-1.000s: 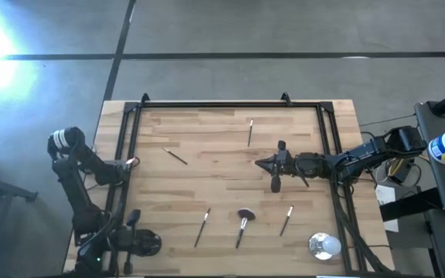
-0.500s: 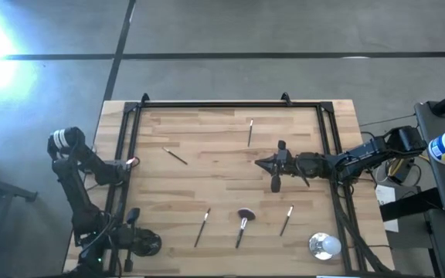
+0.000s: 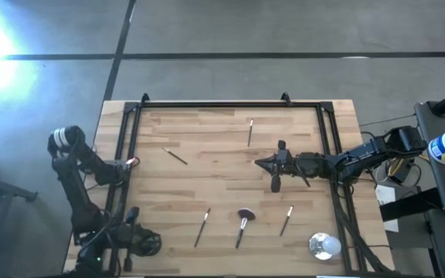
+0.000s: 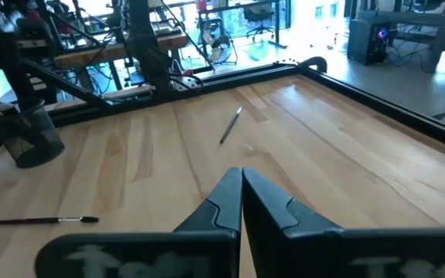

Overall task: Pick & Place Makeup Brushes
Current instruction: Put the black highlighter brush into the makeup holder

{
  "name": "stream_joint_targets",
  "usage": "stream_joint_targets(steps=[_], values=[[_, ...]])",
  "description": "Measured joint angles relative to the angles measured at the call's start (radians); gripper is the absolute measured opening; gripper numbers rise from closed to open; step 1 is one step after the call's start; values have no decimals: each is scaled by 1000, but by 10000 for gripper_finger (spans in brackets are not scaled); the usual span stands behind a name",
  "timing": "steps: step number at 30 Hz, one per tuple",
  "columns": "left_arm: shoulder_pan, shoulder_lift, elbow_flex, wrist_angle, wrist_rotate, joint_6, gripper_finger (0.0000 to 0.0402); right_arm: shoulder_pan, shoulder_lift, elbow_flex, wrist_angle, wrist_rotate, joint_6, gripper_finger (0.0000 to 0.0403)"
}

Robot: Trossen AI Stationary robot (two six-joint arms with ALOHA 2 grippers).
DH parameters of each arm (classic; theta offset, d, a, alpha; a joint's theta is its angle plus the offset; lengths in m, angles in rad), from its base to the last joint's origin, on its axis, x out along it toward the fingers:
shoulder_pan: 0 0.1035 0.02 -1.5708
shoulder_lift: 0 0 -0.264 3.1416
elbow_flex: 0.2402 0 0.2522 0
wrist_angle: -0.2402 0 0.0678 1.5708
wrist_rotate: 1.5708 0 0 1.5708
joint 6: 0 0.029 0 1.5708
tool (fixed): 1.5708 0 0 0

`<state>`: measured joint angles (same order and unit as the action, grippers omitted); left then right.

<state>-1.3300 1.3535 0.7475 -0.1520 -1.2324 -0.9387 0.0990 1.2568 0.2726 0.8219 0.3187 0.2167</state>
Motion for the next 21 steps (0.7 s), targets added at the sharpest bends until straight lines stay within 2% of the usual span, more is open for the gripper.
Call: stream_joint_targets(steps=[6,10,14,16,21], values=[[63,-81,0,-38,15,30,85,-1,1,0,-1,-1,-17,9],[168,-132,-4,-67,113,55,68,-1,1,0,-1,-1,-19,8],[327,-153,-18,-56,249,154,42,-1,1,0,-2,-2,-66,8],[423,-156,-22,-14,349,224,27,-1,1,0,-2,-2,-93,9],[658,-151,-68,248,636,454,2,-1,1,0,-2,-3,-120,8]])
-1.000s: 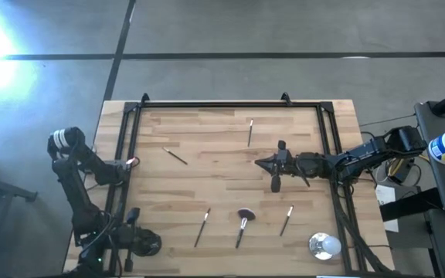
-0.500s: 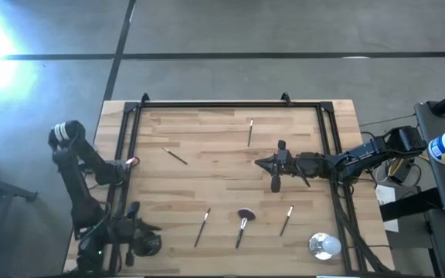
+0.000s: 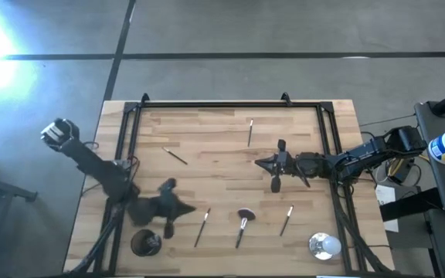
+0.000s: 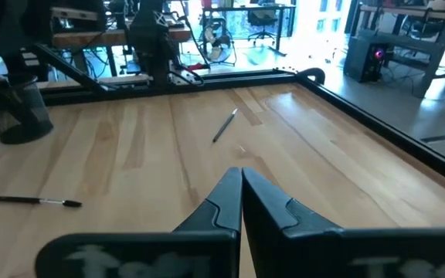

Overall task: Pick & Place Makeup Brushes
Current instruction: Put the black highlighter brush into the makeup holder

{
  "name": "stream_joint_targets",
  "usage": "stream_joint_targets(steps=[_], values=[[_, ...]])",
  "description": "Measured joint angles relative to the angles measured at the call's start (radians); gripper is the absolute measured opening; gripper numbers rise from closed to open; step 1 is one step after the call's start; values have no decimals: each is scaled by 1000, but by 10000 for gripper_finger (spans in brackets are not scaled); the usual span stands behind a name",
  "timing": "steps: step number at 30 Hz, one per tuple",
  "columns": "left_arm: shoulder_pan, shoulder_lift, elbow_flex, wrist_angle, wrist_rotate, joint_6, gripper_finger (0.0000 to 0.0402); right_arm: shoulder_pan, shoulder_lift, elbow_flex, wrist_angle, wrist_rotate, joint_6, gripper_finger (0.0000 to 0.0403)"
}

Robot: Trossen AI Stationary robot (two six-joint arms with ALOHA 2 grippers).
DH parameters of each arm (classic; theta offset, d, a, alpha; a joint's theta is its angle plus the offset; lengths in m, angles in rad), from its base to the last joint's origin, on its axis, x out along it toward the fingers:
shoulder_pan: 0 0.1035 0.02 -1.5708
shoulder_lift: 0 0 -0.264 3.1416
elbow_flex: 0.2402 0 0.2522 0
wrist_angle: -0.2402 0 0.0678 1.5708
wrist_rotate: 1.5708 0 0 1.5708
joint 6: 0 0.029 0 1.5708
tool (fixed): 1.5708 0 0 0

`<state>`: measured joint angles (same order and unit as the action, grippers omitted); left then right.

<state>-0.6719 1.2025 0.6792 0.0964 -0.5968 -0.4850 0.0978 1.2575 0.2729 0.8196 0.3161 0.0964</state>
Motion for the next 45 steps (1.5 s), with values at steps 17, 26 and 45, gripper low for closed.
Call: stream_joint_targets(steps=[17,26,45], values=[[454,89,-168,470,81,188,0,0,0,0,1,-1,19,8],[529,224,-281,808,44,222,0,0,-1,33,-29,1,135,8],[562,445,-287,993,60,258,0,132,79,380,-879,-126,472,12]])
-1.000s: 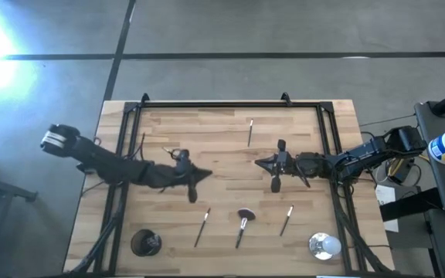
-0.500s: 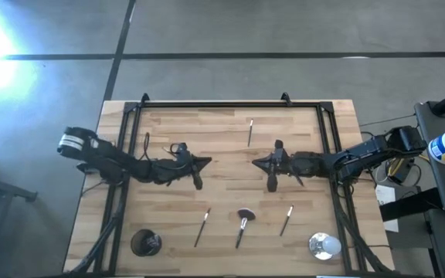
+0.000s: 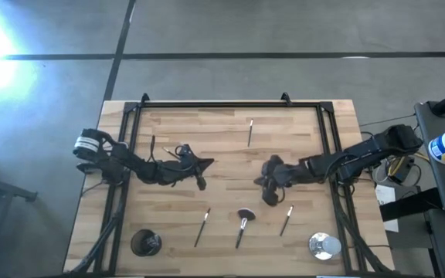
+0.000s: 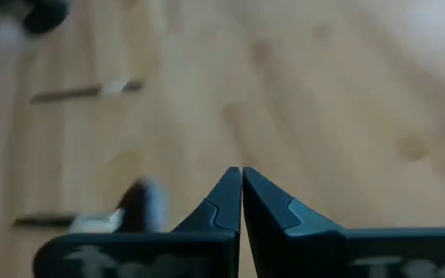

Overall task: Pick & Place Makeup Brushes
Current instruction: Put the black highlighter brush into the makeup holder

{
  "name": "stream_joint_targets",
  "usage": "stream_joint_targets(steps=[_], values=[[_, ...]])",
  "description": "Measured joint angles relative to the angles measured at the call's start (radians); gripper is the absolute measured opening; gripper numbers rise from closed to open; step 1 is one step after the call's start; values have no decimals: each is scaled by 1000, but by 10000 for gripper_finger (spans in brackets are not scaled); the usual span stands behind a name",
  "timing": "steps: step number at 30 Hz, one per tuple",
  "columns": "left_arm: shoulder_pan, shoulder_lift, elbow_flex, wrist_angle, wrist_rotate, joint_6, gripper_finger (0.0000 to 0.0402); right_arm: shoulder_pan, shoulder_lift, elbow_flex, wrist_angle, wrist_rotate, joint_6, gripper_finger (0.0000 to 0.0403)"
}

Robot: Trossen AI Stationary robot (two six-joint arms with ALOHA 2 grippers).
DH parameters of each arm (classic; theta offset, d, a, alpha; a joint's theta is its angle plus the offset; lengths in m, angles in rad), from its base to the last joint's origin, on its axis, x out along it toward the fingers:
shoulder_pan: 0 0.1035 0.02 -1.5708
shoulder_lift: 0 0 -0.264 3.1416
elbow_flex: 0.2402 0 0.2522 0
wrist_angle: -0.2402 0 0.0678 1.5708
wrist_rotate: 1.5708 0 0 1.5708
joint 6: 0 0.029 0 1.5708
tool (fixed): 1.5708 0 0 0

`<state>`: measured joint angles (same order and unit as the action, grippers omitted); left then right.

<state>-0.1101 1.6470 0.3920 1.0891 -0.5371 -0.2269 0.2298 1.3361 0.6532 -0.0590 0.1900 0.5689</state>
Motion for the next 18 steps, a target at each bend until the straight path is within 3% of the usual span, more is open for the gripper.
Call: stream_joint_targets(steps=[9,14,18], values=[[0,0,0,-7,5,-8,0,75,250,77,23,-171,66,98],[0,0,0,-7,5,-10,0,81,383,160,28,-212,12,153],[-1,0,0,-8,5,-11,0,80,455,216,36,-250,-50,169]])
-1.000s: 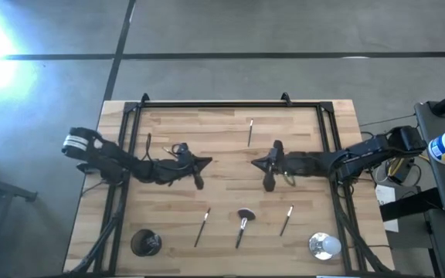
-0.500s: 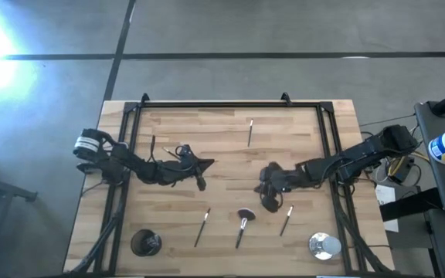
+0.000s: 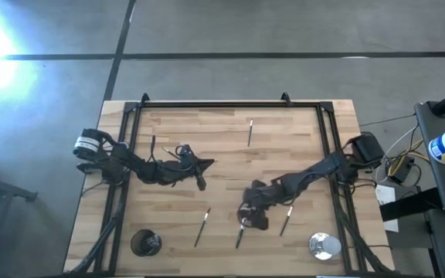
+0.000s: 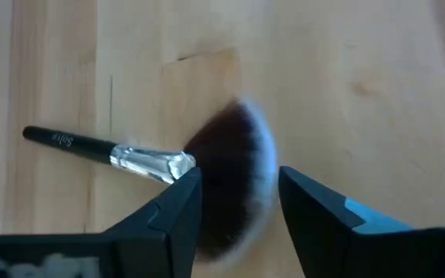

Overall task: Pick & Place Makeup Brushes
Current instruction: Put the black highlighter brush into the makeup holder

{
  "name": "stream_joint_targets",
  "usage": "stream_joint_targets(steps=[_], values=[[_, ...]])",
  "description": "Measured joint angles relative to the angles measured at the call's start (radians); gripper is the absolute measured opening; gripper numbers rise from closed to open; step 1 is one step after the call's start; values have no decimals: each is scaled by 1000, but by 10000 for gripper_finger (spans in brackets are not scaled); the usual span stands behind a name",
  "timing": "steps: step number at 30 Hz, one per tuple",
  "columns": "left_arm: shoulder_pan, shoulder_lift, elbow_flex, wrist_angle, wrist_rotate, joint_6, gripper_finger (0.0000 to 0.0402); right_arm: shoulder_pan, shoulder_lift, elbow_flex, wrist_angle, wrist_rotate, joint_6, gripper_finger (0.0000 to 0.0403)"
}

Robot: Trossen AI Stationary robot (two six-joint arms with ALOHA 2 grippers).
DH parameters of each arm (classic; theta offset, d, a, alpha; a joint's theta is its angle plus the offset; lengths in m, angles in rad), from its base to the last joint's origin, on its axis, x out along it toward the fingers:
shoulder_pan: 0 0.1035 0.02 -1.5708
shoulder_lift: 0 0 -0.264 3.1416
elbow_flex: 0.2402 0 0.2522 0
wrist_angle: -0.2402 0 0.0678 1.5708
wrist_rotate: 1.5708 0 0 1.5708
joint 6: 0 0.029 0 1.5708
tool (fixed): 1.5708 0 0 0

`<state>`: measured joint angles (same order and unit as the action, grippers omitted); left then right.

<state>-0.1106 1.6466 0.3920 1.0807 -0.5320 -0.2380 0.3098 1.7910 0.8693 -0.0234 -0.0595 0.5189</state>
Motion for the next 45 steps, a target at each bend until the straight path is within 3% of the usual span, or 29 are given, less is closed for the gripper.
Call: stream_joint_targets(steps=[4,11,18,24,34,41,45], values=[[0,0,0,-8,0,-3,0,0,44,44,-1,-25,-43,140],[0,-1,0,-19,0,-29,0,-28,8,75,-177,24,-113,18],[0,-2,2,-7,-1,-41,0,-140,-134,66,-417,139,-334,8],[0,-2,2,13,-2,-55,0,-290,-225,66,-456,150,-648,8],[0,-2,2,11,-11,-100,0,-448,-112,120,-452,145,-1051,8],[0,-2,2,11,-55,-129,0,-453,-30,288,-597,141,-905,24],[0,-2,-1,12,-64,-138,0,-450,-53,345,-679,141,-649,62]])
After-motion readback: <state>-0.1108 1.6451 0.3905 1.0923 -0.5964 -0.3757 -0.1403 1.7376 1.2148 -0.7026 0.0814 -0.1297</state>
